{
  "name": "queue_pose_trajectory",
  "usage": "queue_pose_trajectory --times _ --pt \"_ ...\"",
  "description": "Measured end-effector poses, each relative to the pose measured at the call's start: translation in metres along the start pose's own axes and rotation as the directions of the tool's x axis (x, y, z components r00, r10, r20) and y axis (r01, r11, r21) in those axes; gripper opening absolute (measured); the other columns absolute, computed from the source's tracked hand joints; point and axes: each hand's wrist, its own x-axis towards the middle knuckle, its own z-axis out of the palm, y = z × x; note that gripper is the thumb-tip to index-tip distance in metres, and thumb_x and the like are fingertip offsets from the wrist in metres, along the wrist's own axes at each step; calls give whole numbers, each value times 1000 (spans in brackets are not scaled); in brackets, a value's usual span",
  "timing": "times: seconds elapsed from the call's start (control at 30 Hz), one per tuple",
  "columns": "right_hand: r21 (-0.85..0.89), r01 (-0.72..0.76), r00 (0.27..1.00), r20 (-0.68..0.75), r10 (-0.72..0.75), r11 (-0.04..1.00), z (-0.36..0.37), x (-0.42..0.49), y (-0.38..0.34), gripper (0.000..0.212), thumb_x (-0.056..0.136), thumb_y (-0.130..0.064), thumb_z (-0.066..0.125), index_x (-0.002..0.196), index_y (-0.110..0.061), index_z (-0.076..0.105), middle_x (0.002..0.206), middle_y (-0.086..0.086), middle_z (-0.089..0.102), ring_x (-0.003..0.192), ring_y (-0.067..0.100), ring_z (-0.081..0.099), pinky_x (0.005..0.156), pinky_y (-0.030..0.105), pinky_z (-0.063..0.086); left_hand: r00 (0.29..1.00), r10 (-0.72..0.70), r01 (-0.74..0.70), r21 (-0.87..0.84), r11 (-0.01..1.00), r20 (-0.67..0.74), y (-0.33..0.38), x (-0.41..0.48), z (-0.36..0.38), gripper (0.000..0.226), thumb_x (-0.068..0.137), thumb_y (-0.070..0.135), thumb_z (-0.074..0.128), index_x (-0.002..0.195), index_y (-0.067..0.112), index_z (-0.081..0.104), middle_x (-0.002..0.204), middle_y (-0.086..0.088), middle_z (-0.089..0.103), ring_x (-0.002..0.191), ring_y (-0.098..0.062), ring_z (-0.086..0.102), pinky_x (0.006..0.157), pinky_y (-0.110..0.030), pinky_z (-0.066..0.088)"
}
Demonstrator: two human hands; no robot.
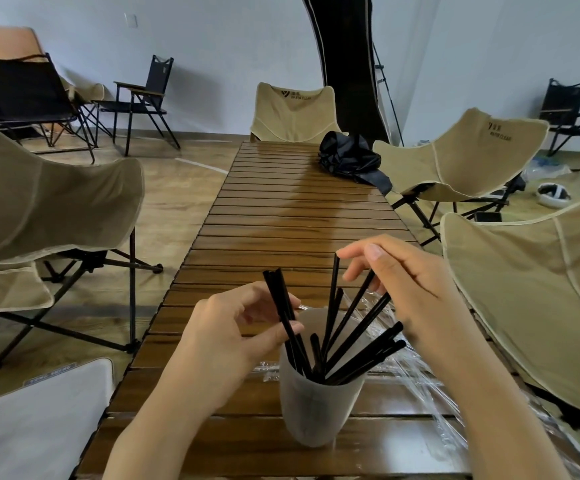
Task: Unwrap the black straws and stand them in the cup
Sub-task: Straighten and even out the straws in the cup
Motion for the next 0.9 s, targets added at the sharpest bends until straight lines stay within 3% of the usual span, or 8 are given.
queue_pose_trajectory --times 0.17,0.3,0.47,0.63,0.8,0.9 --pt "-43 63 998 15 -63 997 -8 0 -8 28 93 -45 48 100 -28 70 88 -13 67 80 5 62 72 17 48 1000 7 -7 -26 1000 -5 2 0 0 30 64 46 63 92 36 68 87 29 67 87 13 60 71 3 38" --pt "14 194 974 120 -194 981 -16 -4 -20 24 79 -49 59 86 -31 74 96 -9 64 99 13 59 85 29 44 1000 16 -16 -30 999 -7 2 -1 0 34 62 51 60 92 37 68 88 29 67 89 13 59 73 3 37" --pt "-193 194 937 328 -124 962 -13 -5 -25 30 58 -63 74 75 -38 74 109 -18 54 111 8 48 90 27 38 999 36 -36 9 999 9 -1 -2 -7 20 71 36 70 91 35 70 87 28 68 87 12 60 74 1 39" --pt "-243 192 940 324 -107 951 -16 -6 -34 36 60 -72 64 77 -40 73 106 -22 53 109 6 48 91 34 42 998 61 -61 5 998 4 0 -2 -16 23 65 48 62 84 39 70 87 27 69 88 10 62 77 -1 42" --pt "-356 165 916 401 -9 920 -32 -11 -49 46 48 -75 71 86 -49 67 113 -27 47 113 -1 43 94 27 37 999 29 -29 11 1000 32 -2 -2 -15 27 63 53 59 85 41 69 91 28 69 93 11 62 81 -12 43" --pt "-394 156 906 422 28 906 -34 -14 -53 35 52 -64 73 83 -47 68 112 -32 45 113 -7 39 96 24 33 999 20 -21 14 1000 50 -3 -3 -16 26 66 49 63 89 40 70 93 27 69 96 9 62 87 -21 47"
